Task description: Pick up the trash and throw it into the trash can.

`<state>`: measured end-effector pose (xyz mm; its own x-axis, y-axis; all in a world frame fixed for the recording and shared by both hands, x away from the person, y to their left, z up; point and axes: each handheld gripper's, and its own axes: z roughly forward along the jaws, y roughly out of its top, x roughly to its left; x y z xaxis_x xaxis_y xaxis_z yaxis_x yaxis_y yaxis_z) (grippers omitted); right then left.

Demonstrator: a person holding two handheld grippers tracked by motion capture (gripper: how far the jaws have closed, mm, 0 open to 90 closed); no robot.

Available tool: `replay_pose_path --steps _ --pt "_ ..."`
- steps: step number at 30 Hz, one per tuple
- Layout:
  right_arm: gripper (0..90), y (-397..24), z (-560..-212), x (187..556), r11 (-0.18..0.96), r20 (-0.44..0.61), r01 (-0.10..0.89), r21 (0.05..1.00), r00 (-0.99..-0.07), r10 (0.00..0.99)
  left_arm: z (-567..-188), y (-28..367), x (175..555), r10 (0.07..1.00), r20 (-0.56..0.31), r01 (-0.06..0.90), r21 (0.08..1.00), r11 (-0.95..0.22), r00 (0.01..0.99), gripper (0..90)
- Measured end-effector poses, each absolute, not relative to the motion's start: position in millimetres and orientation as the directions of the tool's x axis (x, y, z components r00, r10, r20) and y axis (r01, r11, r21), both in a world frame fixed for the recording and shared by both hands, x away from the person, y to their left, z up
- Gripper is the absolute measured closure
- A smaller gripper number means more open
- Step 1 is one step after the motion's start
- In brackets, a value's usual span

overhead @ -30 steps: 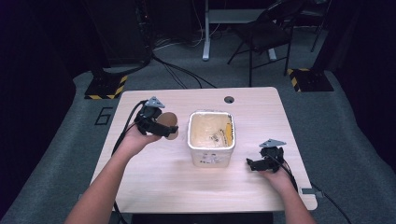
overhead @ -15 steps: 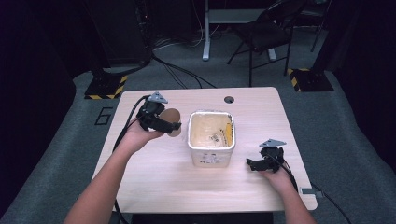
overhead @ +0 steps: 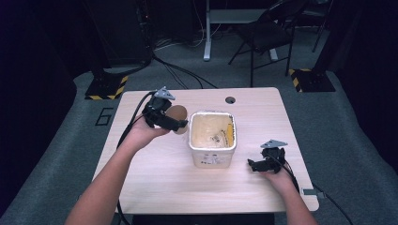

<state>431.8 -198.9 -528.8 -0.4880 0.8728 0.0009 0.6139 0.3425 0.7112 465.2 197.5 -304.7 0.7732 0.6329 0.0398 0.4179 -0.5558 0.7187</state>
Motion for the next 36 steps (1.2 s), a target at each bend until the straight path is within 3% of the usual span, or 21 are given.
replay_pose_path --steps 36 --pt "0.0 -198.9 -528.7 431.8 0.343 -0.001 0.614 0.711 -0.487 0.873 -307.0 149.0 473.0 0.582 0.037 0.381 0.722 -0.578 0.812 17.7"
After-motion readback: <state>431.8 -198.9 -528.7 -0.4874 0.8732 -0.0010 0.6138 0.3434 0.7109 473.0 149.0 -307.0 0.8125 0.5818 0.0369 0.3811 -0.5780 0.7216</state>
